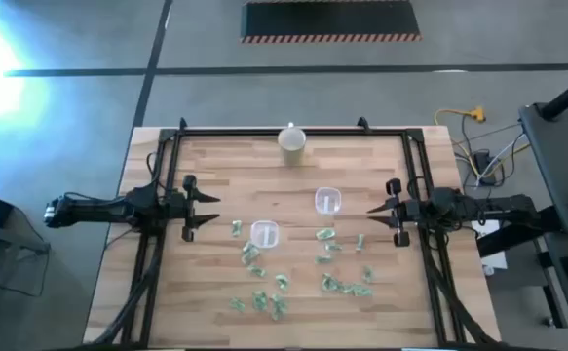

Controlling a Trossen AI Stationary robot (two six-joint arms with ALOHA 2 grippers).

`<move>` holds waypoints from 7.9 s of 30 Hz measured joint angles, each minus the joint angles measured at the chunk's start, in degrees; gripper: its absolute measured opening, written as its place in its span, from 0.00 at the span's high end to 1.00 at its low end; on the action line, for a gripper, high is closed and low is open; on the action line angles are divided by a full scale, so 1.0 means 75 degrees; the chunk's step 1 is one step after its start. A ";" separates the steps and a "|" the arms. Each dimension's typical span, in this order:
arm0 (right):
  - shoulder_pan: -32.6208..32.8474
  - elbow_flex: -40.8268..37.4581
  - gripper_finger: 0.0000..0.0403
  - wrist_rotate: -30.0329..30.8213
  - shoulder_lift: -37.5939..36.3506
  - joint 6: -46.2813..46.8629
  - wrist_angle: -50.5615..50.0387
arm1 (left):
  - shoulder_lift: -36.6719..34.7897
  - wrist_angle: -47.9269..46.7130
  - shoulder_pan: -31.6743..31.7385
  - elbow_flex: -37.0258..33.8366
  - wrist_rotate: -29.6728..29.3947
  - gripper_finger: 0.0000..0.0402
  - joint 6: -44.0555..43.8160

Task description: Pick and place Stevia / Truvia into bins

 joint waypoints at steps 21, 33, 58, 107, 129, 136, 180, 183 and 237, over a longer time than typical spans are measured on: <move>-0.0003 0.0000 0.86 0.0003 0.0001 0.0000 -0.0003 | 0.0000 0.0002 0.0009 0.0000 -0.0002 0.52 0.0000; 0.0000 0.0001 0.86 0.0003 0.0001 0.0000 0.0000 | 0.0000 0.0003 0.0006 0.0000 -0.0002 0.52 0.0000; 0.0000 0.0001 0.86 0.0000 0.0001 0.0000 -0.0001 | 0.0000 0.0000 0.0000 0.0000 0.0000 0.52 0.0000; -0.0002 0.0003 0.86 0.0000 0.0003 0.3195 0.0137 | 0.0000 0.0003 0.0000 0.0000 0.0000 0.52 0.0000; -0.0003 0.0003 0.86 0.0000 0.0779 0.3316 0.0148 | 0.0547 0.0441 0.0009 0.0000 -0.0059 0.52 -0.1218; 0.0000 0.0000 0.86 0.0000 0.1248 0.3319 0.0268 | 0.1580 0.0441 0.0009 0.0000 0.0185 0.52 -0.1590; -0.0003 0.0002 0.86 0.0001 0.1353 0.3177 0.0232 | 0.6710 0.0561 0.0009 0.1388 0.0590 0.52 -0.2804; -0.0003 0.0000 0.86 0.0000 0.1353 0.3177 0.0225 | 0.6819 0.0565 0.0009 0.1484 0.0589 0.52 -0.2809; -0.0002 0.0001 0.86 0.0000 0.1353 0.2973 0.0190 | 0.9427 -0.0591 0.0007 0.2929 0.0360 0.75 -0.2594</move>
